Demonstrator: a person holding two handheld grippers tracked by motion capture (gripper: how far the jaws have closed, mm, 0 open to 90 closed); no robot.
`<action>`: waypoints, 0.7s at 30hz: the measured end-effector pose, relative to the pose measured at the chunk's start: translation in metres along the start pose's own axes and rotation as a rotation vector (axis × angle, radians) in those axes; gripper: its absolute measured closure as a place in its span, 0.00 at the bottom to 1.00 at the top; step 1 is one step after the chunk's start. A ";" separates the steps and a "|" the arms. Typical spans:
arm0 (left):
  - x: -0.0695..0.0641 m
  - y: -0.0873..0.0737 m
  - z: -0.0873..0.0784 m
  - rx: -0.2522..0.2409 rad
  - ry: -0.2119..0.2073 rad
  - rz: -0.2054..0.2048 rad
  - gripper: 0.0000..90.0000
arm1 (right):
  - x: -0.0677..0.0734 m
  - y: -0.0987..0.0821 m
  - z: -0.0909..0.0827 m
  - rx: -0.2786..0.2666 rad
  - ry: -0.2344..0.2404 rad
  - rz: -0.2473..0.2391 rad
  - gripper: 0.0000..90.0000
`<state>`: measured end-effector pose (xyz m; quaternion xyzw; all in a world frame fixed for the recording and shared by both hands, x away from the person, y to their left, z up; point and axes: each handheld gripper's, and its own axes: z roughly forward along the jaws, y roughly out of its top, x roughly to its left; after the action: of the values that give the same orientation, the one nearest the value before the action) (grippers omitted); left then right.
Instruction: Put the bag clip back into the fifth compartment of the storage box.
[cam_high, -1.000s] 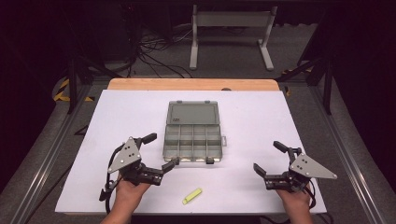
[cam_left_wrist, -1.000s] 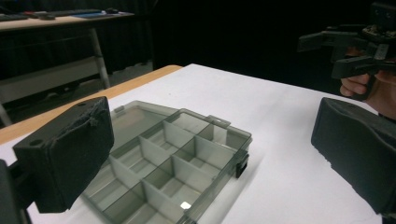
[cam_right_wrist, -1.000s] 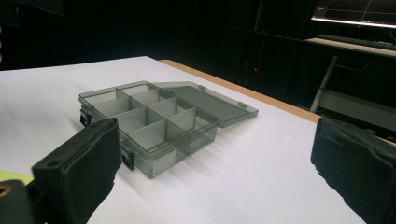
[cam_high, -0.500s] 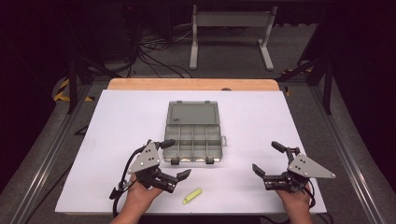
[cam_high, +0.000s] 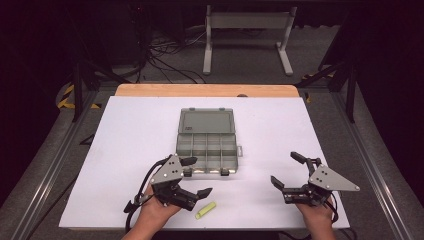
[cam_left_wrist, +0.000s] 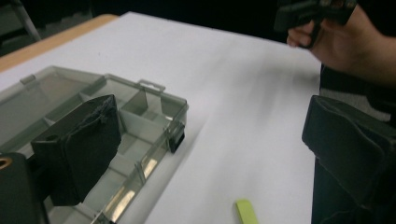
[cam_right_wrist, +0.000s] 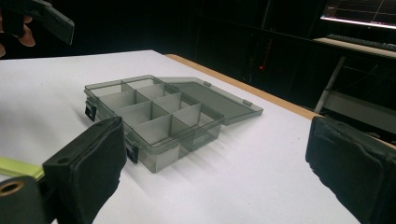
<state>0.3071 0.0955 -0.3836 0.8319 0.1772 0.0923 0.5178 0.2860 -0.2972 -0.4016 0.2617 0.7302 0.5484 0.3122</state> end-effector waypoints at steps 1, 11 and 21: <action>0.000 0.001 0.001 0.019 0.000 0.001 0.08 | 0.000 0.000 0.000 0.003 0.003 0.000 0.06; -0.005 0.008 0.014 0.259 -0.006 -0.066 0.10 | 0.001 -0.001 0.003 0.022 0.002 0.000 0.07; -0.010 0.013 0.023 0.411 -0.042 -0.063 0.14 | 0.000 -0.002 0.004 0.030 0.009 0.006 0.07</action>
<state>0.3079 0.0673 -0.3822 0.9159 0.2073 0.0208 0.3432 0.2891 -0.2949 -0.4047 0.2659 0.7390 0.5396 0.3034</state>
